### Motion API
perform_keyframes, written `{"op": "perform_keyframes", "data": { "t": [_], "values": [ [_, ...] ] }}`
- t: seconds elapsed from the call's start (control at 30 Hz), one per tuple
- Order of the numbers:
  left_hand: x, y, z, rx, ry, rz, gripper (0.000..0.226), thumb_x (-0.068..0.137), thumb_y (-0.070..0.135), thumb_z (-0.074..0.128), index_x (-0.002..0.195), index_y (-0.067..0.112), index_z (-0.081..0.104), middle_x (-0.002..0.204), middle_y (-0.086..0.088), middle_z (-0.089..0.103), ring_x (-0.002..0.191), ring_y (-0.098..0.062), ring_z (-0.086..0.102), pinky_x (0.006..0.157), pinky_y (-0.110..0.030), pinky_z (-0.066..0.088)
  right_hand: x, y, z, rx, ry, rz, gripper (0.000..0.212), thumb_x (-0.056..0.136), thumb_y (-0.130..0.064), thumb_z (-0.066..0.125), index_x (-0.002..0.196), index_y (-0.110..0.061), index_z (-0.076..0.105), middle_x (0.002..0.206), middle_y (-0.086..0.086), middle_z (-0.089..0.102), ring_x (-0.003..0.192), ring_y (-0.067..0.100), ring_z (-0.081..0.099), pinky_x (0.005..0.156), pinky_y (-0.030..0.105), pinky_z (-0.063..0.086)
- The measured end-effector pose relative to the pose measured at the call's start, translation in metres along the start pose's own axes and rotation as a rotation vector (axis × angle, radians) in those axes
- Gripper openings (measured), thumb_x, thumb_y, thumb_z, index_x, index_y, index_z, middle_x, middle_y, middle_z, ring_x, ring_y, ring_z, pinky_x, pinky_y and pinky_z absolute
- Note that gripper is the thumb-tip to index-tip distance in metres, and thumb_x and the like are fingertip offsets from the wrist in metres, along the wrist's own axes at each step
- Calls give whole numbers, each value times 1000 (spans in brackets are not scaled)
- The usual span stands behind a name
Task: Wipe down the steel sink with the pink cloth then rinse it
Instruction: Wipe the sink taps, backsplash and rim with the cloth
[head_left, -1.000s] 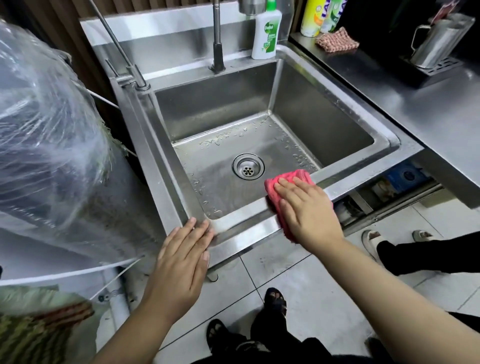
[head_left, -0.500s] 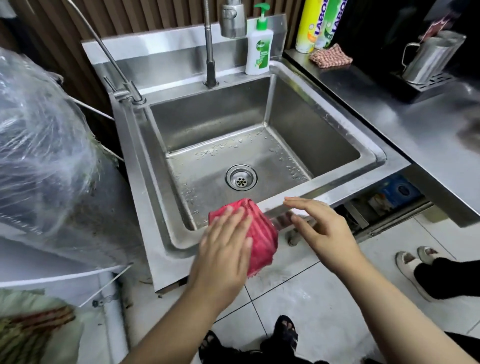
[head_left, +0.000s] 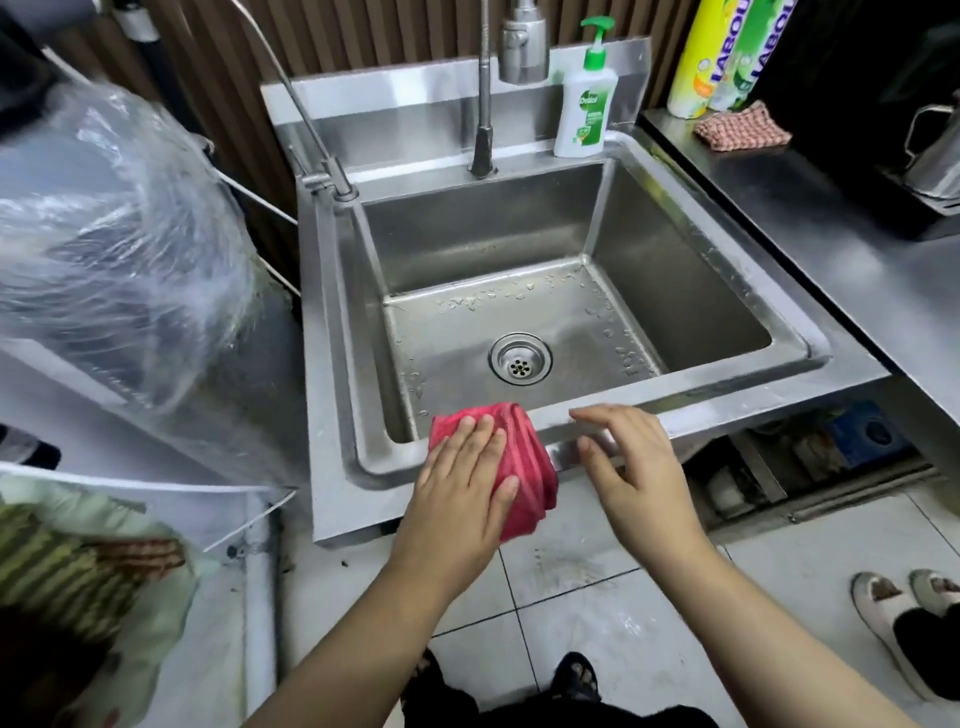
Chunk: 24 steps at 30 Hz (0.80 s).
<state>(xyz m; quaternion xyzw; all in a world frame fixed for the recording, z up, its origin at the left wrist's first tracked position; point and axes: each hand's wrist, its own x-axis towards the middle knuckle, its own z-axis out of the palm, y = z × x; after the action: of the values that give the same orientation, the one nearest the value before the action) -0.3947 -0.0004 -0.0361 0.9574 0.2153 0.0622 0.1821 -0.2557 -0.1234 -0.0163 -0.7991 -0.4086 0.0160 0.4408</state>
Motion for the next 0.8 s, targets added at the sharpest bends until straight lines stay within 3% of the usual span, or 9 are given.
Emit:
{"op": "perform_keyframes", "data": {
  "t": [0.07,0.13,0.3,0.47,0.57,0.63,0.8],
  "values": [
    [0,-14,-9,-186,38,43,59,94,45,18,139,15,42,149,2,35,139,-2,18,116,-23,10,0,-19,19,-8,-55,-70,24,84,-15,49,101,-13,66,97,-3,63,97,10,51,91,18,36],
    [-9,-39,-23,-299,72,25,60,93,49,23,132,13,52,144,0,43,135,2,23,114,-17,14,-5,-33,46,-34,-186,-167,30,85,-16,45,106,-10,66,107,5,67,106,16,55,99,21,34],
    [-40,-110,-44,-78,131,-27,67,97,53,11,130,14,54,137,-1,53,134,-10,34,111,-26,21,-18,-35,83,-319,-230,-185,42,90,-26,39,120,-12,63,127,4,61,122,21,54,105,36,28],
    [-52,-126,-33,-52,101,26,54,100,40,19,137,11,45,146,2,39,141,-11,21,114,-26,17,-24,-70,117,-445,-202,-96,47,93,-38,34,124,-15,61,128,4,61,123,26,52,102,42,29],
    [-52,-125,-28,-50,113,29,52,100,38,20,138,11,43,149,1,34,143,-12,17,117,-26,12,-29,-79,124,-475,-281,-199,48,93,-43,35,129,-20,56,130,2,59,124,24,51,104,40,28],
    [-52,-127,-27,-39,103,50,52,100,37,20,139,11,43,151,-1,33,144,-13,15,117,-27,8,-16,-58,100,-484,-316,-259,47,88,-40,43,123,-14,61,127,4,62,120,25,55,103,43,31],
    [-53,-126,-26,-1,97,38,51,99,35,21,139,13,42,151,0,33,144,-12,12,116,-31,8,17,14,16,-596,-113,68,49,85,-31,36,116,-3,64,120,17,64,113,35,59,104,37,28]
  ]
}}
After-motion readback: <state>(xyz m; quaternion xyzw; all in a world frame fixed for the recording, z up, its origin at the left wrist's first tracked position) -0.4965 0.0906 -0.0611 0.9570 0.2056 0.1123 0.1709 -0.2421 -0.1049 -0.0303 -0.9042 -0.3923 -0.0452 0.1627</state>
